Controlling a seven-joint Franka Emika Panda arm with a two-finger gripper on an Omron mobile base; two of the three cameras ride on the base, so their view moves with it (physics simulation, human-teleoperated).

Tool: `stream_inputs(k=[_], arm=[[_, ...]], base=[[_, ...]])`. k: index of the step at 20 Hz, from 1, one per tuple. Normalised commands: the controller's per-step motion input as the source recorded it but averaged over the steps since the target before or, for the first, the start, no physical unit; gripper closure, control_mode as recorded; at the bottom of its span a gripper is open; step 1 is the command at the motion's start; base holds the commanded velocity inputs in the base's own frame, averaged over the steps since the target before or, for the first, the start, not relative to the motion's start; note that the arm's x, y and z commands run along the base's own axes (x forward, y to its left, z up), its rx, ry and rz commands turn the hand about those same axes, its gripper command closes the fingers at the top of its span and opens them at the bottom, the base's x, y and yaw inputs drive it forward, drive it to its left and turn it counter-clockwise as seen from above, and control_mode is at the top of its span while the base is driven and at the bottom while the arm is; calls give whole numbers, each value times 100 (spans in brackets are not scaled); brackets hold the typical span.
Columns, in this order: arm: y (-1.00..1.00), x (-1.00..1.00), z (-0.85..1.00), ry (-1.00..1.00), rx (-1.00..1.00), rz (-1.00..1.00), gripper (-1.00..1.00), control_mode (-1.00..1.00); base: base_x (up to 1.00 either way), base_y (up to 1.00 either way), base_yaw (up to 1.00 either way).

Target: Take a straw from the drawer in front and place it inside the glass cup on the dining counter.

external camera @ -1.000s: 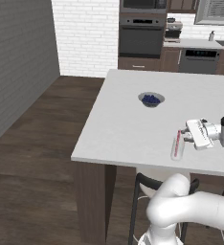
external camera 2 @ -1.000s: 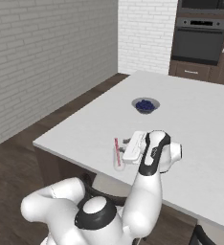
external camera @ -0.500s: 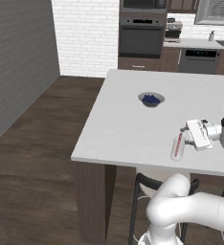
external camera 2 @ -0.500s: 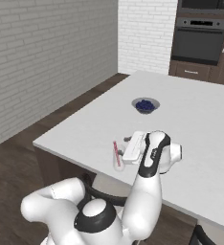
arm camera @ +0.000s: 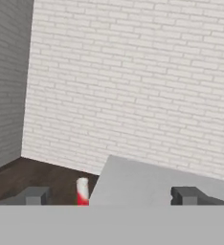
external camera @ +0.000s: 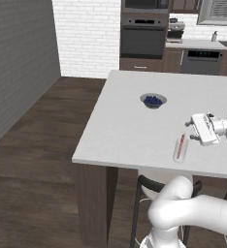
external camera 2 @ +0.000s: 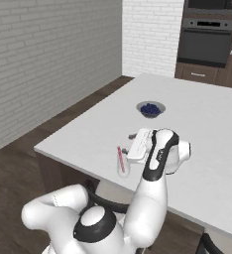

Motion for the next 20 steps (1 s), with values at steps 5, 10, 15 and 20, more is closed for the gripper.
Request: stream_inputs(k=[5, 10, 15, 20], arm=[[0, -26, 63, -4, 0, 0, -100, -100], [0, -50, 36, -6, 0, -1, -100, -100], [0, -67, 31, -6, 0, -4, -100, -100], [0, -65, 27, -4, 0, -5, -100, -100]], base=[[0, 0, 0], [0, 0, 0], [0, 0, 0], [0, 0, 0]])
